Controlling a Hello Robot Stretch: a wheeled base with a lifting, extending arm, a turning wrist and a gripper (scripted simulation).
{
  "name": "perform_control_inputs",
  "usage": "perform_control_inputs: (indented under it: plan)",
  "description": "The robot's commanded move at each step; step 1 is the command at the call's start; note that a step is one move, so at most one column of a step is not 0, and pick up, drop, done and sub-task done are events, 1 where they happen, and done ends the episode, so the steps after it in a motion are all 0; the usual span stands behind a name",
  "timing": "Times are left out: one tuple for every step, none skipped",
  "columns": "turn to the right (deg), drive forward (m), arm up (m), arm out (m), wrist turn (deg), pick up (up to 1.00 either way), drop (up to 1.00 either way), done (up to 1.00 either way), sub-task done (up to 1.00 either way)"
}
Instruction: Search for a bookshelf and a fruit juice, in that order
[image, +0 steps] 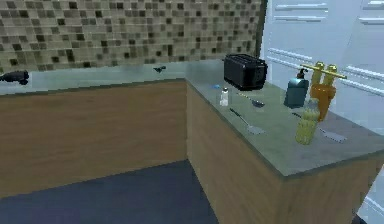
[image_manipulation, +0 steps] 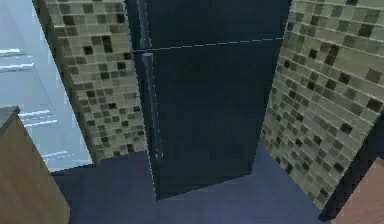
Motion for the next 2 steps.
perform_control_inputs:
  plan:
    - [30.0,0.00,0.00,0.00,0.0,0.00,0.00,0.00,0.00]
    - [0.0,0.00,0.00,0.00,0.0,0.00,0.00,1.00,0.00]
